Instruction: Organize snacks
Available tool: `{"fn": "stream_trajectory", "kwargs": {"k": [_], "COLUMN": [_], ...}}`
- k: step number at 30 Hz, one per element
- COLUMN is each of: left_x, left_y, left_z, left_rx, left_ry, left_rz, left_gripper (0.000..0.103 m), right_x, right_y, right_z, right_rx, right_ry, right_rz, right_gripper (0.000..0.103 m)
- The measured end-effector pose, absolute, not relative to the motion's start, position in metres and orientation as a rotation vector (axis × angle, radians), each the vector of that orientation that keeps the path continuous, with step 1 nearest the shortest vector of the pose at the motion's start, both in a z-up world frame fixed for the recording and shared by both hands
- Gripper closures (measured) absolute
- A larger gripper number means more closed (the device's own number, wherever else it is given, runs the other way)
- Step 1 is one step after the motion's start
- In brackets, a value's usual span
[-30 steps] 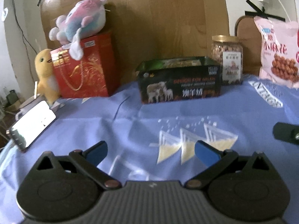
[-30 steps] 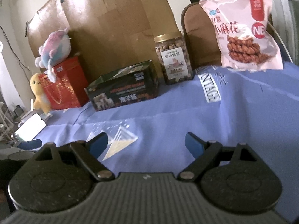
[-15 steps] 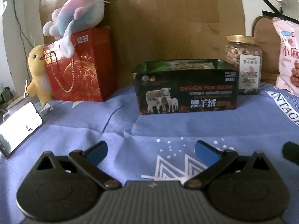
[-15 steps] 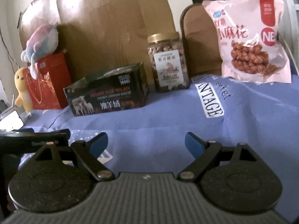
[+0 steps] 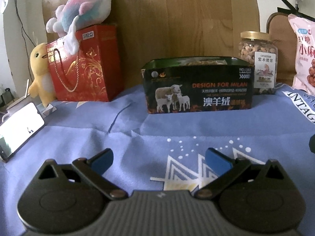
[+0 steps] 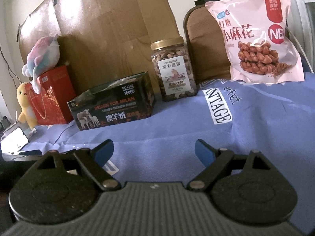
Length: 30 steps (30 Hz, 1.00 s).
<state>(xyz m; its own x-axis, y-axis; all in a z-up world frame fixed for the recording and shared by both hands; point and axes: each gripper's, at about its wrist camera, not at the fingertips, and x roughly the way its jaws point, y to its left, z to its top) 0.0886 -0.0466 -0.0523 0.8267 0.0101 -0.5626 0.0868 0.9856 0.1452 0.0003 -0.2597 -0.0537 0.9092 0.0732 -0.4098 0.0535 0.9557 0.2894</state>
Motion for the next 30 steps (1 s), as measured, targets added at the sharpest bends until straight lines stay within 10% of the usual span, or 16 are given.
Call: {"fn": "stream_trajectory", "kwargs": {"k": [30], "left_x": [0.077], "left_y": [-0.048], "left_z": [-0.048], "left_rx": [0.194], "left_ry": [0.528], "left_rz": [-0.003], "left_gripper": [0.0], "right_x": [0.001], "right_y": [-0.258], "right_z": [-0.053], "right_rx": [0.296], "right_ry": [0.431], "right_rz": [0.032], "right_gripper": [0.012]}}
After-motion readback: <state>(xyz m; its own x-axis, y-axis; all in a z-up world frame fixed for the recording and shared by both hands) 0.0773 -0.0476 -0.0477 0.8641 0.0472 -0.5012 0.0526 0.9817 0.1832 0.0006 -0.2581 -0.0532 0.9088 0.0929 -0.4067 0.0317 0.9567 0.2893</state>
